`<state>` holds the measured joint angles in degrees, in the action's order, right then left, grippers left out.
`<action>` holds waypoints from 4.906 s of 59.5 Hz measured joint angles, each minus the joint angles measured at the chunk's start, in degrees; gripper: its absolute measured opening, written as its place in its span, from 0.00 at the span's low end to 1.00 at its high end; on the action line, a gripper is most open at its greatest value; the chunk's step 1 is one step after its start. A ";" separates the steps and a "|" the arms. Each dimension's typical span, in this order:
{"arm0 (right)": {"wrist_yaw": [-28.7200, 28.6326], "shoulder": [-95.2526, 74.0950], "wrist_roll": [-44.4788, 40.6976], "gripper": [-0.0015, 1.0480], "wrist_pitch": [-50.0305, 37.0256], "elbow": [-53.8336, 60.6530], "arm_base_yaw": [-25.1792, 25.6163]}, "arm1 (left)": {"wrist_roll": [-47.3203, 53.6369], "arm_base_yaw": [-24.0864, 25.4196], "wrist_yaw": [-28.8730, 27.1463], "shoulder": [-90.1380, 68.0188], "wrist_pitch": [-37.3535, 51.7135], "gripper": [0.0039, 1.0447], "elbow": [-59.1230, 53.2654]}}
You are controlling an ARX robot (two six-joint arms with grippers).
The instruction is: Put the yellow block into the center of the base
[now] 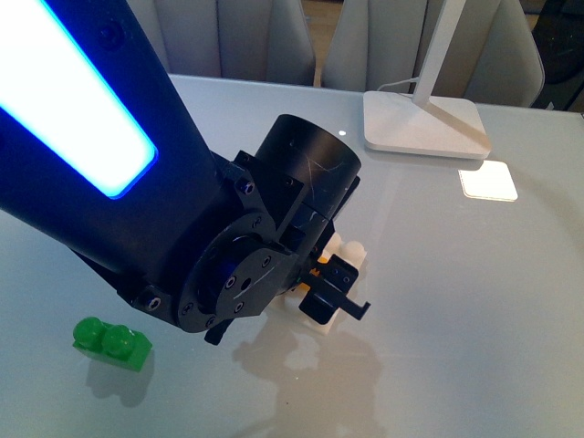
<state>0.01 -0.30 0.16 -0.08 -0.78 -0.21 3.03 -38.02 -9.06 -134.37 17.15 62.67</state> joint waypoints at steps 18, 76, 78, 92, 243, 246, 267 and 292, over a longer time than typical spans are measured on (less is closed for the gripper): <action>0.00 0.00 0.00 0.92 0.00 0.00 0.00 | 0.11 0.00 -0.26 -0.07 -0.31 0.60 -0.02; 0.00 0.00 0.00 0.92 0.00 0.00 0.00 | -0.81 -0.24 -2.29 -4.46 -5.57 0.63 5.95; 0.00 0.00 0.00 0.92 0.00 0.00 0.00 | -0.81 -0.22 -2.27 -4.46 -5.53 0.69 5.95; 0.00 0.00 0.00 0.92 0.00 0.00 0.00 | -1.01 0.46 -2.29 -4.07 -6.12 0.94 5.33; 0.00 0.02 0.00 0.92 0.04 0.00 0.00 | -2.95 38.03 9.05 115.10 2.14 0.02 -61.94; 0.00 0.02 0.00 0.92 0.04 0.00 0.00 | -2.95 38.03 9.03 116.19 1.03 0.02 -61.94; 0.00 0.02 0.00 0.92 0.04 0.00 0.00 | -2.95 38.03 9.05 123.56 -6.27 0.02 -61.94; 0.00 0.02 0.00 0.92 0.07 0.00 0.00 | -2.95 38.03 9.05 134.00 -17.05 0.02 -61.92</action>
<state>0.01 -0.27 0.16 -0.01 -0.78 -0.21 0.08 0.01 -0.01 -0.36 0.10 0.75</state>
